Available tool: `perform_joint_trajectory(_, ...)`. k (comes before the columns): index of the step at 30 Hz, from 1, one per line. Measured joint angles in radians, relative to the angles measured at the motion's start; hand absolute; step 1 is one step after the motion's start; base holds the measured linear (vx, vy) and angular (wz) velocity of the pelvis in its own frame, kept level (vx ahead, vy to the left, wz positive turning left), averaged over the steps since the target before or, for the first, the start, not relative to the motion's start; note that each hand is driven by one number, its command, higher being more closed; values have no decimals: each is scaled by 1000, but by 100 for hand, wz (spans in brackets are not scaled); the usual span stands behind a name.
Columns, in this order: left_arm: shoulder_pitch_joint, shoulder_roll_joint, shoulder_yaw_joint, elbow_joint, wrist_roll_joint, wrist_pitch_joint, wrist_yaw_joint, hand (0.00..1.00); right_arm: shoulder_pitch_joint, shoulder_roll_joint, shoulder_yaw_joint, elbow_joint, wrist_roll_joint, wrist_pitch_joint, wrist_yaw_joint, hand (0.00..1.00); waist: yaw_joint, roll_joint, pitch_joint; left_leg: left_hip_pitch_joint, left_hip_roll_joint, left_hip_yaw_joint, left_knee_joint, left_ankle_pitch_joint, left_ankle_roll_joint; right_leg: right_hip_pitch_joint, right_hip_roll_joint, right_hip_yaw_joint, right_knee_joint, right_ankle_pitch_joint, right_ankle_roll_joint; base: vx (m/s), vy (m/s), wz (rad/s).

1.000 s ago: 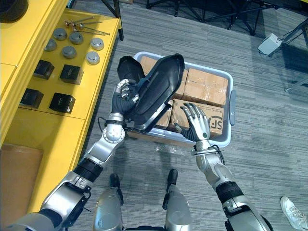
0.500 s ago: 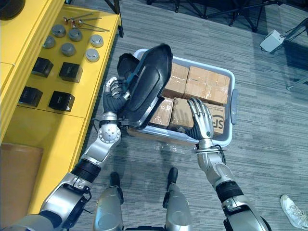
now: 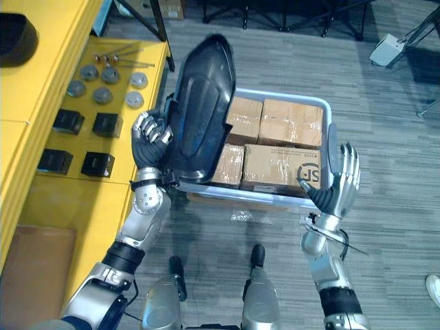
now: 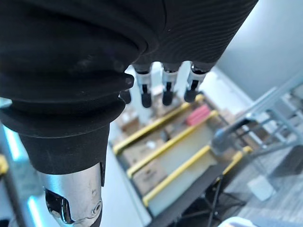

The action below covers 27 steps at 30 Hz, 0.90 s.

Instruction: Walk over and take plastic housings, then place them on the shelf

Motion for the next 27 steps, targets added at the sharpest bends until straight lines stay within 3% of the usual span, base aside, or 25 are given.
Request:
perform_joint_trajectory(7,109,-22,83,-36,-49,12,-18,100,78,75,-1,-67,0,-27,67,0,2,9,-59,40,-4,1,-34,3,-4,30,-1,-4,-9,-10,1,8,3,0)
perform_joint_trajectory(15,280,-32,256,-240,-47,60,-19,100,116,126,11,-108,10,-43,159,0,11,23,-127,76,-16,-35,-95,28,-11,86,-3,-64,-40,-16,0,19,0,15)
perform_joint_trajectory(20,408,-56,320,-342,-49,141,-62,100,120,134,36,-158,63,-53,217,0,34,33,-161,101,-23,-55,-129,36,-14,119,-5,-88,-58,-20,0,15,2,13)
perform_joint_trajectory(27,522,-85,345,-467,-76,206,-134,100,117,137,94,-205,153,-58,285,0,65,33,-197,110,-33,-100,-157,50,-14,157,-9,-142,-71,-29,5,22,5,20)
